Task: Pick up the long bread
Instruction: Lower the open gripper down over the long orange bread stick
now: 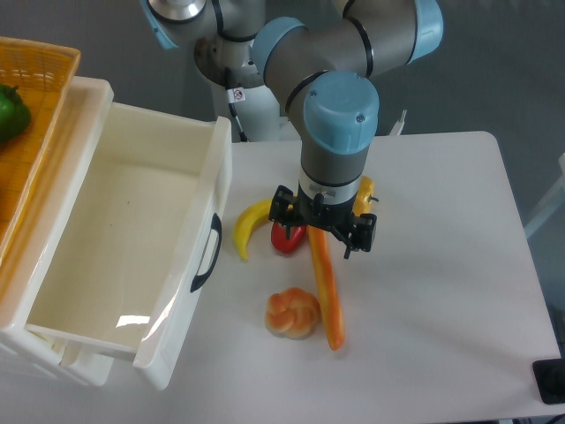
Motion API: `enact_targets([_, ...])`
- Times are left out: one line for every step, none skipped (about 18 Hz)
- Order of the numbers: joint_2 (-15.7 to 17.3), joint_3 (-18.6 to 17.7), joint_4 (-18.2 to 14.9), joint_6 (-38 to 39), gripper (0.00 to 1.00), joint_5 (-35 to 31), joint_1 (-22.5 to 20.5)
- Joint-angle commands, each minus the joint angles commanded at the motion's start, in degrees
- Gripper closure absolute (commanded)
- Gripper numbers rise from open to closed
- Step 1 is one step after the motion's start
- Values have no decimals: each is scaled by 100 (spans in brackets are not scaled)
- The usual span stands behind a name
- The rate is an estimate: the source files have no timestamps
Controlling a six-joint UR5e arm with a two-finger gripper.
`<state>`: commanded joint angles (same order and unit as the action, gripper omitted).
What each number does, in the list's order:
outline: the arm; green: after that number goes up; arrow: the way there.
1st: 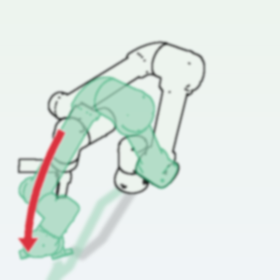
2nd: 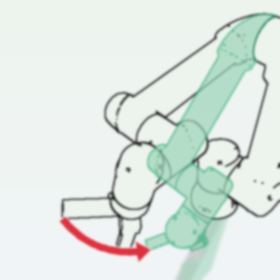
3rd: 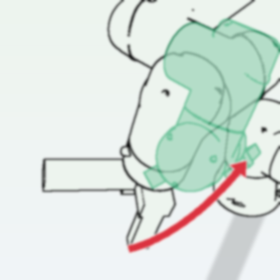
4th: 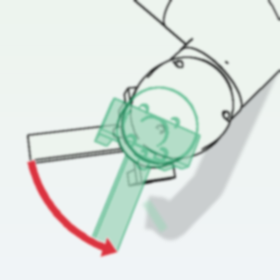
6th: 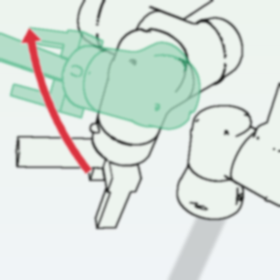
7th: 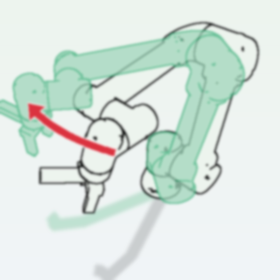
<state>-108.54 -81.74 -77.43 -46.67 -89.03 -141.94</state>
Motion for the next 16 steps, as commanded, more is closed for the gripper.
enact_targets([-9,0,0,-9,0,-17,-17])
enact_targets([-9,0,9,-9,0,0,-18])
enact_targets([-26,9,17,-9,0,43,-35])
enact_targets([-35,0,18,0,0,96,-53])
enact_targets([-53,0,18,35,0,218,-96])
enact_targets([-53,-35,18,61,0,307,-105])
enact_targets([-53,-105,26,70,0,281,-106])
enact_targets([-62,-123,35,79,0,299,-106])
enact_targets([-79,-149,35,97,0,299,-114])
enact_targets([-131,-193,35,88,0,299,-114])
enact_targets([-158,-237,44,97,0,290,-106])
enact_targets([-184,-290,114,140,0,290,-114])
enact_targets([-193,-403,288,210,0,290,-106])
enact_targets([-185,-578,542,237,0,281,-97])
enact_targets([-176,-737,745,237,0,272,-97])
enact_targets([-185,-834,808,237,0,281,-105])
